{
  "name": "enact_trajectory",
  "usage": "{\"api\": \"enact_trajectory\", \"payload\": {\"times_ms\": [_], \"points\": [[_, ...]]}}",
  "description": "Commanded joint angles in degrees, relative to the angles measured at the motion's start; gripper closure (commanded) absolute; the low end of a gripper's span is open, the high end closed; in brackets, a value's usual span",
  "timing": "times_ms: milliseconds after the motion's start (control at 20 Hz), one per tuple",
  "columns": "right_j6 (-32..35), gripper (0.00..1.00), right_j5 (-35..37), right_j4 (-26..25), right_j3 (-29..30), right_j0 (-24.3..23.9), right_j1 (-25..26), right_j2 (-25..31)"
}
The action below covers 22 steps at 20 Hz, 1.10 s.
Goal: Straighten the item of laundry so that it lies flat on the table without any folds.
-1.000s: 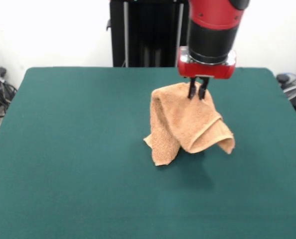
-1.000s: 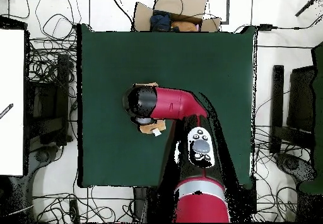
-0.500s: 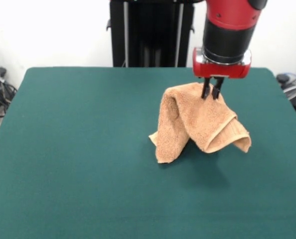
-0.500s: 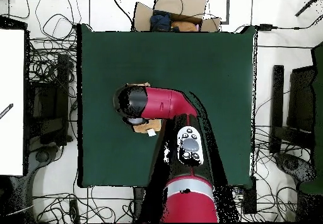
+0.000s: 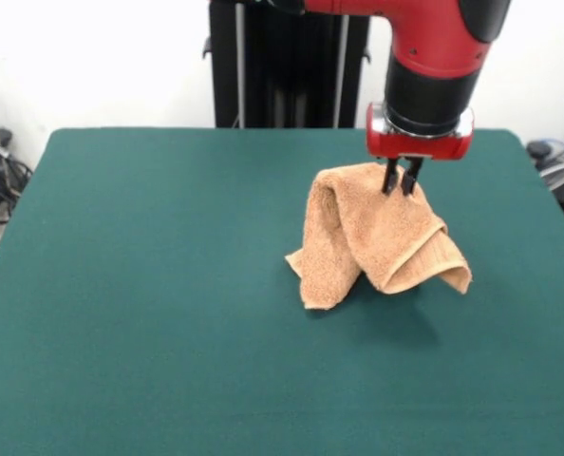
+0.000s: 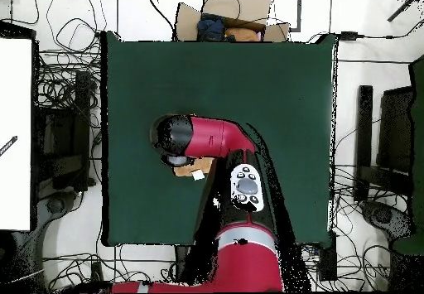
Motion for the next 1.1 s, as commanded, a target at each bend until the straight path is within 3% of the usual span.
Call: {"api": "enact_trajectory", "payload": {"times_ms": [50, 800, 850, 1100], "points": [[12.7, 1.00, -5.4, 1.4, 2.8, 0.9, 2.1, 0.1], [10.7, 1.00, -2.1, 0.9, 2.8, -0.5, 1.3, -0.6], [10.3, 0.00, -1.5, 0.9, 2.6, -0.7, 1.4, -0.5], [9.7, 0.00, -1.2, 1.1, 2.8, -1.3, 1.3, 0.0]]}}
